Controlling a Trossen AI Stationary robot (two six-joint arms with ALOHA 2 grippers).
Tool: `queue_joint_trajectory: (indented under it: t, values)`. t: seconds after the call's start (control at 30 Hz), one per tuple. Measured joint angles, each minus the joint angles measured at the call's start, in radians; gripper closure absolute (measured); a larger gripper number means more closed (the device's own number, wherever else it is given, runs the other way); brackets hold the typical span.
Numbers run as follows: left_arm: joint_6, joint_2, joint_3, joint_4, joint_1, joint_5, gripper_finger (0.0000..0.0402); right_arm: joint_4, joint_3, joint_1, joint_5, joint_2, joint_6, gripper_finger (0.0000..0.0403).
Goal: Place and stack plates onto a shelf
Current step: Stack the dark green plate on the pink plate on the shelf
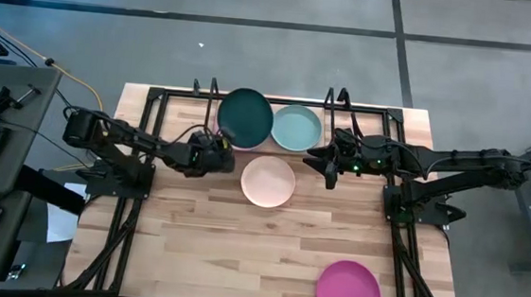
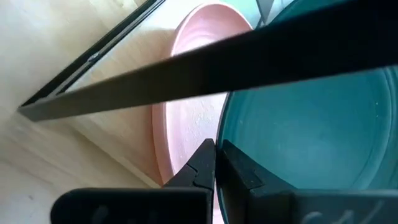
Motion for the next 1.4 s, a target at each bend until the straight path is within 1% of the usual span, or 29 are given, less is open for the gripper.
queue_joint_trajectory:
  t: [0.13, 0.37, 0.7, 0.8, 0.9, 1.03, 1.13, 1.23, 1.33, 1.4]
  values:
    - [0.015, 0.000, 0.000, 0.000, 0.011, 0.001, 0.0396, 0.000, 0.000, 0.000, 0.000, 0.000, 0.000, 0.0234]
    - [0.125, 0.000, 0.000, -0.004, 0.021, 0.023, 0.0373, 0.000, 0.000, 0.000, 0.000, 0.000, 0.000, 0.0234]
    - [0.129, -0.011, 0.000, -0.023, 0.021, 0.007, 0.0311, 0.000, 0.000, 0.000, 0.000, 0.000, 0.000, 0.0234]
    - [0.129, -0.033, 0.000, -0.036, 0.021, 0.006, 0.0289, 0.000, 0.000, 0.000, 0.000, 0.000, 0.001, 0.0234]
    - [0.130, -0.075, -0.001, -0.085, 0.021, 0.006, 0.0270, 0.000, 0.000, 0.000, 0.000, 0.000, 0.000, 0.0234]
    - [0.192, -0.152, -0.001, -0.116, 0.021, 0.003, 0.0252, 0.000, 0.000, 0.000, 0.000, 0.000, 0.000, 0.0234]
    - [0.273, -0.214, 0.000, -0.090, 0.021, 0.004, 0.0244, 0.005, 0.000, 0.000, 0.001, 0.000, 0.000, 0.0234]
    - [0.445, -0.274, 0.000, 0.019, 0.021, 0.032, 0.0241, 0.021, 0.000, 0.000, 0.020, 0.000, 0.000, 0.0234]
    - [0.751, -0.328, 0.000, 0.204, 0.021, 0.138, 0.0242, 0.050, 0.000, 0.000, 0.045, 0.000, -0.001, 0.0234]
    - [1.016, -0.365, -0.001, 0.349, 0.019, 0.266, 0.0246, 0.083, 0.000, 0.000, 0.049, 0.000, -0.001, 0.0234]
